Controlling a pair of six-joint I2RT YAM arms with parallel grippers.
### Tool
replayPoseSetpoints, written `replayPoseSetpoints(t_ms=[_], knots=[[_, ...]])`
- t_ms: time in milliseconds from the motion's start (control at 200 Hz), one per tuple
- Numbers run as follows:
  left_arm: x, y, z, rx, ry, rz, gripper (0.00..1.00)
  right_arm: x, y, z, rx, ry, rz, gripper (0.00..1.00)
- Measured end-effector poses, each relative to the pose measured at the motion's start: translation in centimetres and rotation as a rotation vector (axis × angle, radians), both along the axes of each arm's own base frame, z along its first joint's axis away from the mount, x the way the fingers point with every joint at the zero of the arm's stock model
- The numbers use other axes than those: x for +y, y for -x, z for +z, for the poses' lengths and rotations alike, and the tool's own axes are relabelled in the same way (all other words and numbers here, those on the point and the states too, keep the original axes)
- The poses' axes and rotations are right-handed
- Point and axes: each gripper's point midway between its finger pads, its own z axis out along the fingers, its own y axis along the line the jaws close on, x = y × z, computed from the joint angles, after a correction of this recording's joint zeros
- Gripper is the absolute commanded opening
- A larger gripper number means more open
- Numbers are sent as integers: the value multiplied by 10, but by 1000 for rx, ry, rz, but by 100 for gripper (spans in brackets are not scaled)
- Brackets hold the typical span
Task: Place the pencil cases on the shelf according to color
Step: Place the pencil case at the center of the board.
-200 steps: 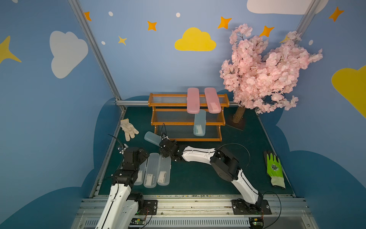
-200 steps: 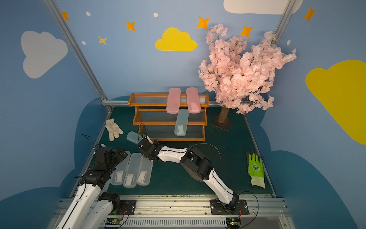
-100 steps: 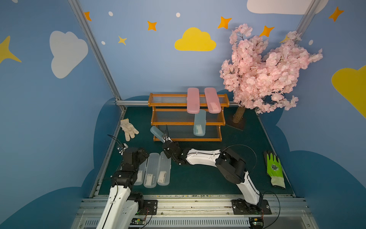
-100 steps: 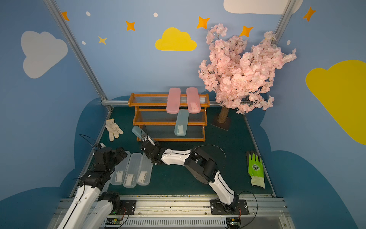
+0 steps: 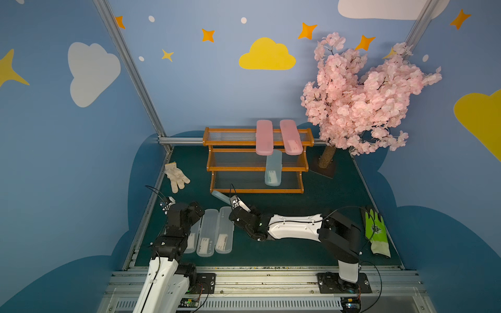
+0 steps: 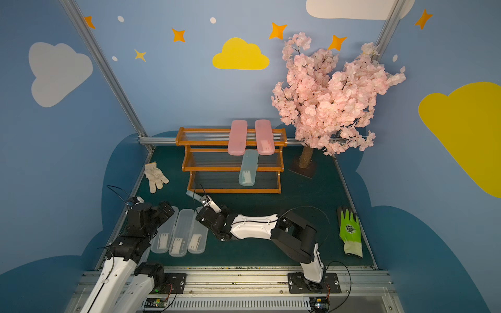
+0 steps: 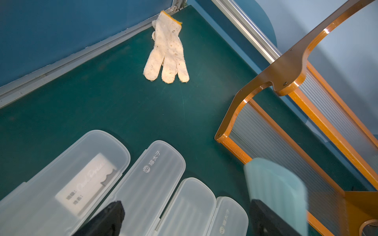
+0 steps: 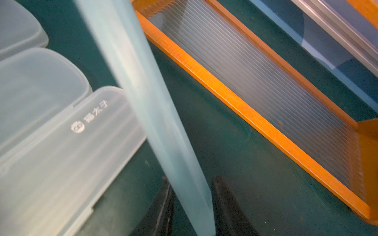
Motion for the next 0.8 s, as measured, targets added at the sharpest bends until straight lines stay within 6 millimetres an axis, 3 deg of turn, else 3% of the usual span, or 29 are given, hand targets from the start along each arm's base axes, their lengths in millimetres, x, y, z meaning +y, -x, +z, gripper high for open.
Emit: replayPoseSetpoints(t_ms=[190,330,380,441,486,576,801], knots=[[-7,-1,0,-3,25,-14,100,-46,19,29,-15,33,-81,34],[-13,-3,-2,-5,48,-27,100,-74,35,32,-4,81,-133,42],[-16,-4,-4,0,55,-36,100,-84,40,28,11,103,-145,54],[-19,-5,-5,6,63,-45,100,-94,47,20,50,114,-150,86],[-21,-6,-6,10,67,-50,100,-99,52,13,101,107,-136,95],[-24,-7,-8,15,72,-60,100,-109,57,1,231,74,-111,98],[-29,-8,-10,24,80,-80,100,-110,43,-8,431,-14,-103,98]])
